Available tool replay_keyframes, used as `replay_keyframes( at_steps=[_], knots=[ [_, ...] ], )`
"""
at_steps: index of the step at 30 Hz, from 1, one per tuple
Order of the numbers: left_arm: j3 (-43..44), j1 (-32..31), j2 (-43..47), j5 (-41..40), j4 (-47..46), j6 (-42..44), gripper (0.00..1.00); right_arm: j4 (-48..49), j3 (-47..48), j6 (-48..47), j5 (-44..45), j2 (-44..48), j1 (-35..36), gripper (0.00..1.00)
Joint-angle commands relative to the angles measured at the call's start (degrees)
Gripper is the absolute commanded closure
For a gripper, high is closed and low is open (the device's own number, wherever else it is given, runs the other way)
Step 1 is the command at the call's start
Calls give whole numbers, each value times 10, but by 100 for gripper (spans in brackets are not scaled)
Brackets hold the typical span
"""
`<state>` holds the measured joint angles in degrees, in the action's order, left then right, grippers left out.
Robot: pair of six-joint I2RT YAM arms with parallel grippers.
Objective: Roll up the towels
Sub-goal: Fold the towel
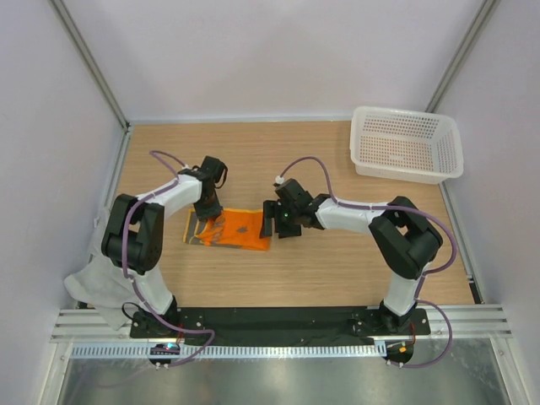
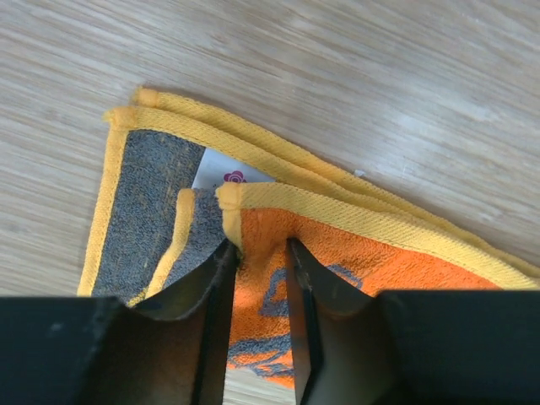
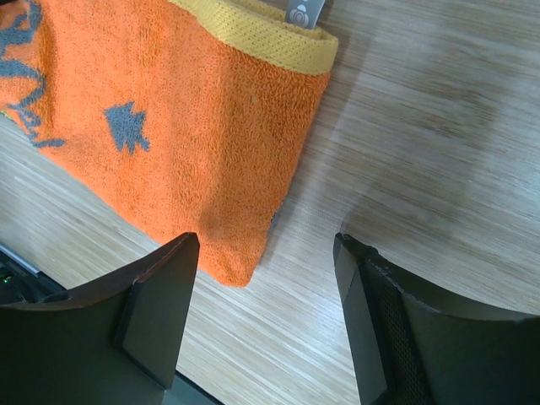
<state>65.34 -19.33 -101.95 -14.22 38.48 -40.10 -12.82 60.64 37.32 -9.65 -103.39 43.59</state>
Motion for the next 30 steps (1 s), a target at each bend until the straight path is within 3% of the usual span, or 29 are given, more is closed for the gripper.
replay_keyframes(
  at_steps=[1, 10, 14, 18, 21, 27, 30],
  knots=[
    [18, 9, 9, -30, -15, 1, 73, -16, -42, -2, 4, -21, 2, 28],
    [79, 13, 28, -56, 42, 39, 78, 9, -85, 7, 6, -33, 2, 28],
    [96, 13, 27, -98, 81, 56, 74, 8, -90, 6, 8, -33, 2, 28],
    [93, 12, 30, -132, 119, 52, 60, 0, -86, 3, 11, -26, 2, 28],
    [79, 12, 44, -145, 136, 33, 57, -18, -78, -3, 22, -9, 1, 28],
    [23, -1, 138, -79, 74, 31, 59, -48, -60, -15, 53, 71, 3, 29],
    [5, -2, 155, 0, 33, 34, 63, -54, -48, -16, 57, 107, 3, 31]
  ],
)
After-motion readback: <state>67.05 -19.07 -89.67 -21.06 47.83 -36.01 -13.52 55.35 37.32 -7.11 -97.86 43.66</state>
